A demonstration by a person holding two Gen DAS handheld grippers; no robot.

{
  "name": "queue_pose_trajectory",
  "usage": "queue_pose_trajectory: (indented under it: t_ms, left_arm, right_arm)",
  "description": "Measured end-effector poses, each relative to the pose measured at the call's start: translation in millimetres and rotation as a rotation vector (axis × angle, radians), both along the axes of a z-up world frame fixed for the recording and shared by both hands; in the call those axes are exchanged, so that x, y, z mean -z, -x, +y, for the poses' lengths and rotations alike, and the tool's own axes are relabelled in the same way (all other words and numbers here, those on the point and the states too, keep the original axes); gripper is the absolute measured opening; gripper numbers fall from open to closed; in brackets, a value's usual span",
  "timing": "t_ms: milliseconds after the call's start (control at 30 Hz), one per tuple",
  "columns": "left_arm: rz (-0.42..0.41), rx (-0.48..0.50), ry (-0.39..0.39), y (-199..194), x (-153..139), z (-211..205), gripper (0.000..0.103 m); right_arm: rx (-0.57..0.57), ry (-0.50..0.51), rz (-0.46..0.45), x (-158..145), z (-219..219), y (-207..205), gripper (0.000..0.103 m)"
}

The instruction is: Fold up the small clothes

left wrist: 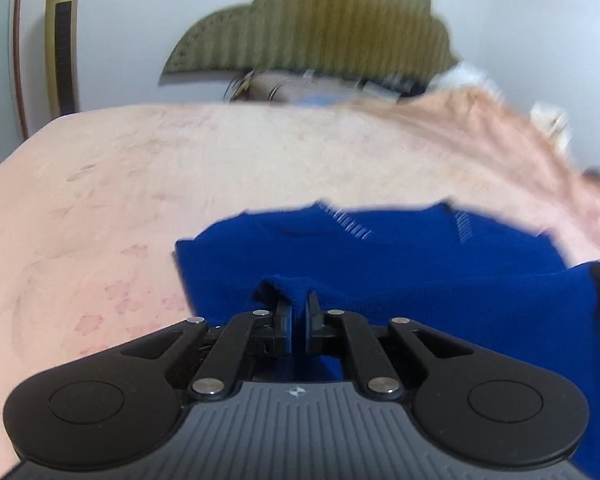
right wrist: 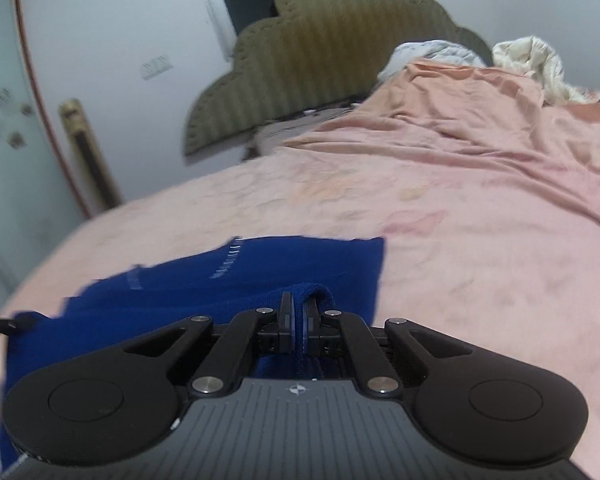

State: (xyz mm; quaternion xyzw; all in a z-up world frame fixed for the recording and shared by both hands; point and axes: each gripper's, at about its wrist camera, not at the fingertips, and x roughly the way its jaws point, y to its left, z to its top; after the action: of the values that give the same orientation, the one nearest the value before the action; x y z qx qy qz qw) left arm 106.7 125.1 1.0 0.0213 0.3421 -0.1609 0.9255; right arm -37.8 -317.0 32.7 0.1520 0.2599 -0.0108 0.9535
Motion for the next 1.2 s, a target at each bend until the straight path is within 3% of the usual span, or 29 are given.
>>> queue_pose_trajectory:
  t_ms: [33,133,167,200,267,300,400,567,800,900,967,1033,1067,1133,1167,1200]
  left_arm:
    - [0.007,-0.019,-0.038,0.3,2.3,-4.6,0.008]
    - [-0.015,-0.029,-0.051,18.8,-0.9,-4.7,0.016]
    - [-0.022,-0.034,-0.06,27.8,-2.9,-2.2,0.028]
    - [-0.028,-0.047,-0.072,36.1,-4.8,1.1,0.051]
    - [-0.054,-0.083,-0.074,56.6,-9.0,9.4,0.086]
    - [-0.07,-0.084,-0.061,68.9,-10.8,14.2,0.088]
    - [-0.05,-0.053,-0.03,104.3,-14.2,26.7,0.088]
    - [0.07,-0.077,0.061,147.2,-8.7,54.9,0.088]
    - [0.263,-0.012,0.301,172.5,3.6,71.9,0.087]
    - [0.331,0.035,0.324,175.5,19.1,56.4,0.08]
    - [0.3,0.054,0.301,183.0,22.1,43.6,0.079]
    - [0.293,0.101,0.296,184.4,23.8,33.0,0.069]
    - [0.303,0.108,0.308,182.7,24.9,30.7,0.058]
    - [0.305,0.113,0.314,179.4,27.2,25.7,0.033]
    - [0.331,0.111,0.319,175.3,31.3,24.3,0.015]
    - [0.34,0.096,0.348,173.4,33.6,26.4,0.015]
  right_arm:
    - [0.004,0.011,0.033,8.2,-1.6,-10.9,0.018]
    - [0.062,0.065,0.116,27.1,-1.6,-17.2,0.028]
    - [0.075,0.081,0.107,26.7,-0.2,-8.6,0.031]
    - [0.08,0.091,0.091,24.6,1.2,3.7,0.04]
    - [0.094,0.105,0.076,22.0,0.8,25.5,0.045]
    - [0.097,0.11,0.077,21.1,-0.5,37.6,0.045]
    - [0.085,0.054,0.107,23.6,-9.2,70.1,0.047]
    - [0.047,-0.127,0.134,36.4,-12.2,125.2,0.047]
    - [0.008,-0.252,0.147,45.6,-8.5,169.4,0.047]
    - [-0.02,-0.293,0.15,46.1,-6.3,177.7,0.047]
    - [-0.043,-0.318,0.152,49.0,-1.8,183.7,0.047]
    - [-0.072,-0.324,0.148,50.2,4.3,186.6,0.047]
    - [-0.086,-0.324,0.146,50.2,7.6,186.8,0.047]
    - [-0.112,-0.323,0.14,51.5,15.6,185.4,0.033]
    - [-0.116,-0.309,0.142,51.2,19.1,183.7,0.029]
    - [-0.12,-0.294,0.149,51.2,22.2,181.2,0.015]
